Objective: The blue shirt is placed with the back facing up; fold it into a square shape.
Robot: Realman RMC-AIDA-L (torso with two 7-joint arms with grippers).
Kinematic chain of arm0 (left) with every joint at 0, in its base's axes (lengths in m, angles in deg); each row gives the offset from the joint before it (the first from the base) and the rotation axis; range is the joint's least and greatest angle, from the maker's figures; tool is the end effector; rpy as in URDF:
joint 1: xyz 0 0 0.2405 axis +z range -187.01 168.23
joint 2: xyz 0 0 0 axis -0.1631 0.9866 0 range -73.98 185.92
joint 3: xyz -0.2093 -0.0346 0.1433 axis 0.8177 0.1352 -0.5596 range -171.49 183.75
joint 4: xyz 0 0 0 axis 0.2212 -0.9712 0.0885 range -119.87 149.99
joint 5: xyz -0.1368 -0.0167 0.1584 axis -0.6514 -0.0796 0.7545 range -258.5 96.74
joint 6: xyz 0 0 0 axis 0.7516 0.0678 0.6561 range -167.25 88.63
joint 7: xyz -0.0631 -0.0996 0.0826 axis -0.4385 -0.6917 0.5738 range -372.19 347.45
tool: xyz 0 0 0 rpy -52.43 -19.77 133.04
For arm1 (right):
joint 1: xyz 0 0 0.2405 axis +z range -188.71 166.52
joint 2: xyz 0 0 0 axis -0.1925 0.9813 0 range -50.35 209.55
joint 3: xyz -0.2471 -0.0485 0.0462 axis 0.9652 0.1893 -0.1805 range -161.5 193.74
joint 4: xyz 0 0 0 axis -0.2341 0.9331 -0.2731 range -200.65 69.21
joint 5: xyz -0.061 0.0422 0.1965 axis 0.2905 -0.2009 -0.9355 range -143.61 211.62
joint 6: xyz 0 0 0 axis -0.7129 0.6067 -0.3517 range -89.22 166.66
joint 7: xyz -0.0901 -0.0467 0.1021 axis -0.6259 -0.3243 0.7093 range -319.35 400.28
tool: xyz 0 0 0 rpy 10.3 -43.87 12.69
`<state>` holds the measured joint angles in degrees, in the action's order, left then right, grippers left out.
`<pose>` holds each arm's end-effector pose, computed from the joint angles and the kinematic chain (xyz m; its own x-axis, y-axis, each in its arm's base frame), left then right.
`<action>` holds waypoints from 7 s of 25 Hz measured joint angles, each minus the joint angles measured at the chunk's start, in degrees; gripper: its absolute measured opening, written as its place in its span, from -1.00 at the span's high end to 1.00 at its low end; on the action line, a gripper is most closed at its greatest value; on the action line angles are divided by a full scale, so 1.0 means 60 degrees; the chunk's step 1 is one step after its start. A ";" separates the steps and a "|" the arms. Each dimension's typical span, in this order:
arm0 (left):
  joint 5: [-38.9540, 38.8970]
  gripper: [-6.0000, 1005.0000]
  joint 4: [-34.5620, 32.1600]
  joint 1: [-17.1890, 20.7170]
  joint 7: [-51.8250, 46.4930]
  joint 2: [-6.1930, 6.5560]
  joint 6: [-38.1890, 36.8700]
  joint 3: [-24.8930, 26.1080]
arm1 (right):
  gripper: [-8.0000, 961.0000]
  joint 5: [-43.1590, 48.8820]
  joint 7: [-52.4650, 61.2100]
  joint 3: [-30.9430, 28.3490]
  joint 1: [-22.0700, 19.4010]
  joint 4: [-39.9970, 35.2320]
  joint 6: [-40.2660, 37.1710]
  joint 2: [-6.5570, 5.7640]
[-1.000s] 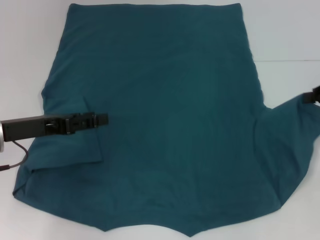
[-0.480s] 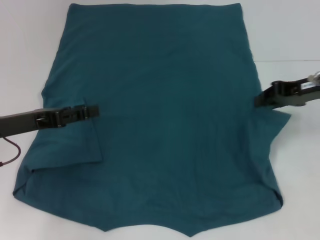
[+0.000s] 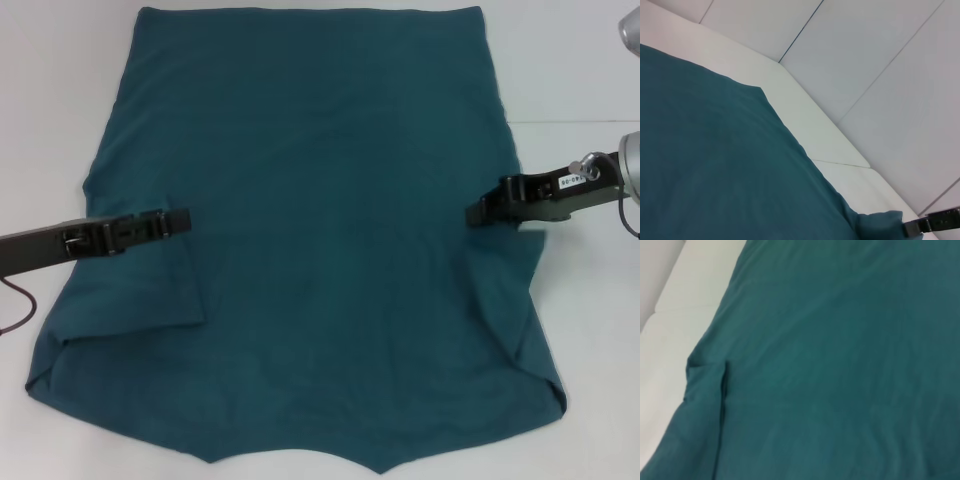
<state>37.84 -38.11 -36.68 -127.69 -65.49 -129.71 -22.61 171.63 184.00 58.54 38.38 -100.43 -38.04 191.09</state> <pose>-0.2755 0.3348 0.0549 0.4069 0.6631 0.6283 0.8577 -0.5140 -0.0129 0.2251 0.4259 0.0293 0.3220 -0.9019 -0.2878 -0.9458 -0.2926 -0.1412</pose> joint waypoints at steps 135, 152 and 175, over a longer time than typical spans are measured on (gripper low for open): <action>0.3737 -0.22 0.1663 0.0847 -0.4827 0.0537 -0.0174 0.2838 | -0.10 -0.1433 -0.0866 -0.0553 -0.1375 -0.0110 -0.0755 -0.0793; 0.3382 -0.15 0.1715 0.0842 -0.4912 0.0513 0.0642 0.3021 | -0.10 -0.1444 -0.0866 -0.0649 -0.1376 -0.0133 -0.0815 -0.0799; 0.3328 0.84 0.1714 0.0846 -0.3809 0.0536 0.0091 0.2987 | -0.14 -0.1379 -0.0904 -0.0958 -0.1595 -0.0148 -0.0940 -0.0881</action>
<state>57.81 -27.83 -31.61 -150.54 -62.27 -129.17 -4.69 163.36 178.57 52.80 28.81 -101.32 -43.68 185.80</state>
